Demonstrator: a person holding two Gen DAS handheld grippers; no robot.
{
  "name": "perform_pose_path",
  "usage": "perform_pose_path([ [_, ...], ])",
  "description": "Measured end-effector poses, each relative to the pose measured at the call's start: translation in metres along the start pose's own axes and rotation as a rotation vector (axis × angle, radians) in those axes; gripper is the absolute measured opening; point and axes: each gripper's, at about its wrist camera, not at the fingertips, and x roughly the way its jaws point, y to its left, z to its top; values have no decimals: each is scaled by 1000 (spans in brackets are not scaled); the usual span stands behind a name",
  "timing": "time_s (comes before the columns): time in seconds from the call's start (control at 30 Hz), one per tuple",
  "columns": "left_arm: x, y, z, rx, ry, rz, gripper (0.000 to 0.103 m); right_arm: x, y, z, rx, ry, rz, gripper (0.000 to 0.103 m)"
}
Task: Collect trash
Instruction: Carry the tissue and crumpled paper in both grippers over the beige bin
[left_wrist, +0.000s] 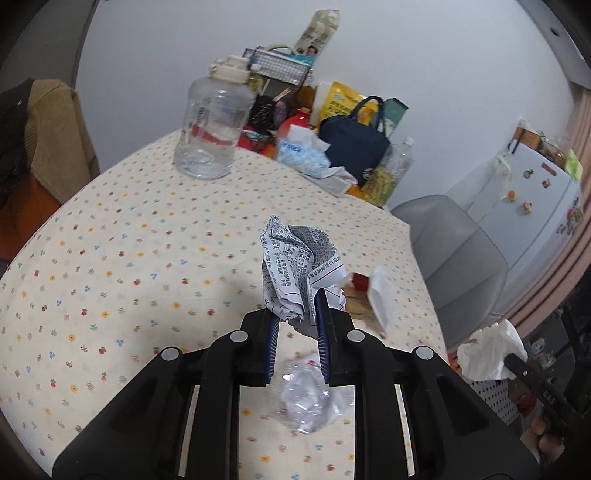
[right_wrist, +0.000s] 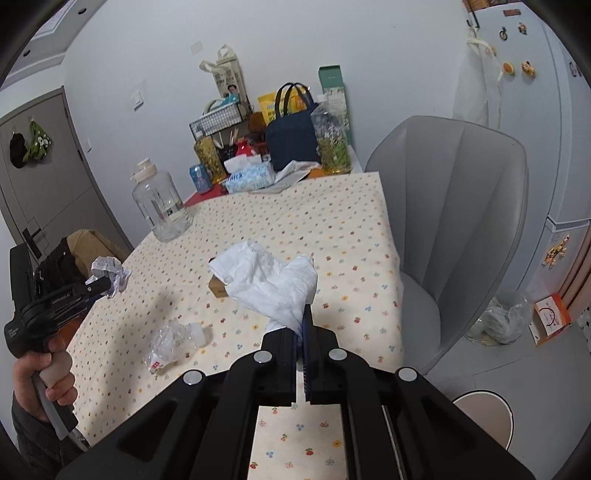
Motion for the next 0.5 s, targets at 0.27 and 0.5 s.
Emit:
perform_pose_path([
  [0.27,7,-57,-12,82,27,-79,18,-18,-33,-2,54,-27,-46,4],
  [0.5,22,-114,-33,162,74,-144,18,-34,-74,-9,88,-33,-118,4],
])
